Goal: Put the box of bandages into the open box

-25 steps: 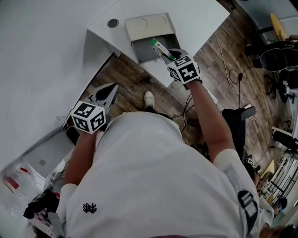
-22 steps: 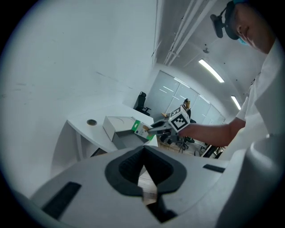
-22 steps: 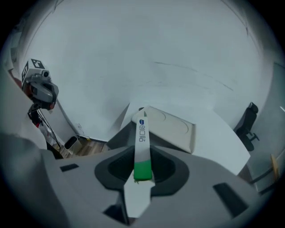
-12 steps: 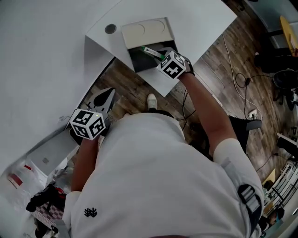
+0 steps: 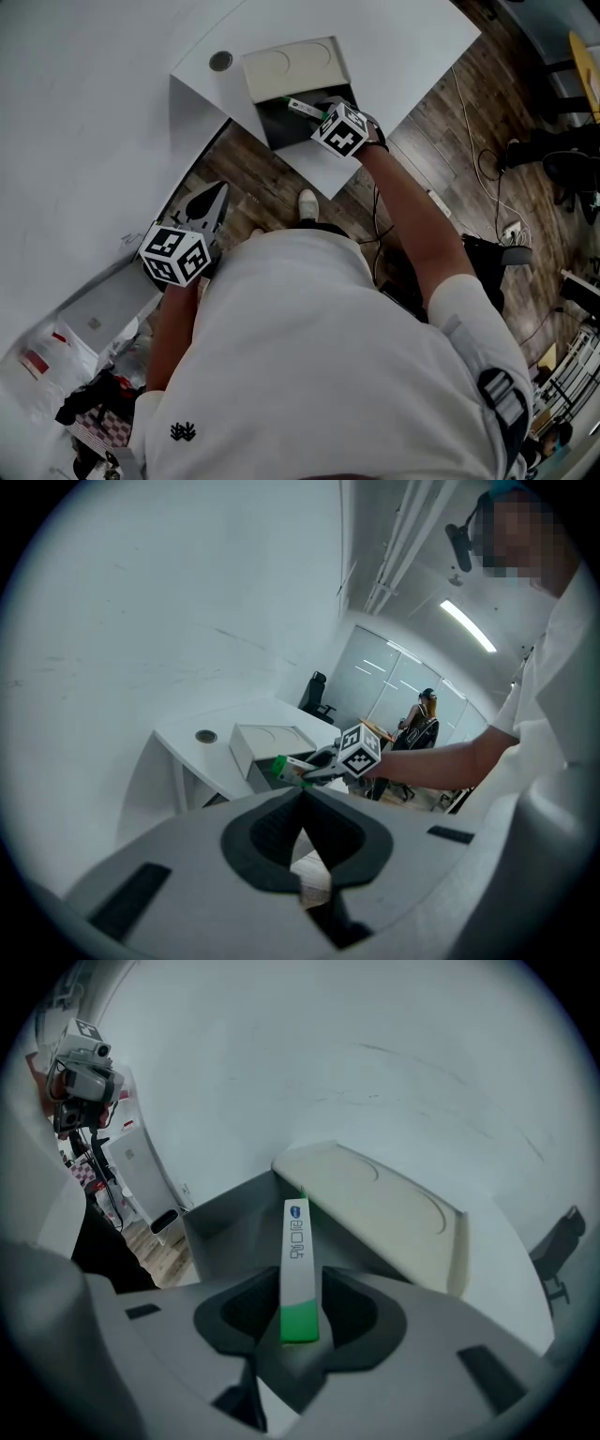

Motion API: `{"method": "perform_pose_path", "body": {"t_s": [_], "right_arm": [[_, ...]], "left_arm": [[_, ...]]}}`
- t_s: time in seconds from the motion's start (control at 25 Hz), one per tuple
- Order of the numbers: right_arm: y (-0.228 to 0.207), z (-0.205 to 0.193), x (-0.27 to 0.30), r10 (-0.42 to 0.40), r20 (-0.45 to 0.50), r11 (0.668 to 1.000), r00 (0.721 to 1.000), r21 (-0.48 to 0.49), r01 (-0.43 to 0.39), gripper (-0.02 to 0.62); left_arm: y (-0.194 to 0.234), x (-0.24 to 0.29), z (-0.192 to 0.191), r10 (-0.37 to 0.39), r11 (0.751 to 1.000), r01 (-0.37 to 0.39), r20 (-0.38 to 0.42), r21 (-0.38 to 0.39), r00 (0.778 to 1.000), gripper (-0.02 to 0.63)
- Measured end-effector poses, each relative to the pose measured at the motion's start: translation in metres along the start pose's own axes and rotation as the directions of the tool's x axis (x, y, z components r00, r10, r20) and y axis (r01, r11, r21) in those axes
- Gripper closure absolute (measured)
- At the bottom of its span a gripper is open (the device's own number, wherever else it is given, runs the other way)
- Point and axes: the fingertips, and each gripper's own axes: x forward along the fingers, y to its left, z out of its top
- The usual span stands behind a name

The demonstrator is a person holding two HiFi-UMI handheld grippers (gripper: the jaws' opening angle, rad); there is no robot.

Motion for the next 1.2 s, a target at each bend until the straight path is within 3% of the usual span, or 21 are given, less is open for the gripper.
{"method": "perform_pose_path", "body": {"t_s": [0.28, 0.6, 0.92, 1.2], "right_arm": [[-0.004, 0.009, -0.020, -0.051, 0.047, 0.998, 0.998, 0.041, 0.049, 0.433], [0.003, 0.012, -0.070, -0.184, 0.118, 0.972, 0.976, 0.168, 0.163, 0.433], [0.053, -0.005, -0.117, -0.291, 0.159, 0.886, 0.943, 0.417, 0.203, 0.558], [0.141, -0.017, -0.146, -0.347, 0.188, 0.792, 0.919, 0.583, 0.180, 0.578]], "left_arm": [[0.000, 0.001, 0.002, -0.045, 0.999, 0.045, -0.006, 0.027, 0.999, 0.601], [0.000, -0.003, -0.001, -0.133, 0.988, 0.134, -0.008, 0.072, 0.991, 0.602], [0.002, -0.018, -0.011, -0.219, 0.969, 0.222, -0.034, 0.105, 0.975, 0.601], [-0.005, -0.041, -0.036, -0.294, 0.943, 0.302, -0.077, 0.137, 0.953, 0.603]]}}
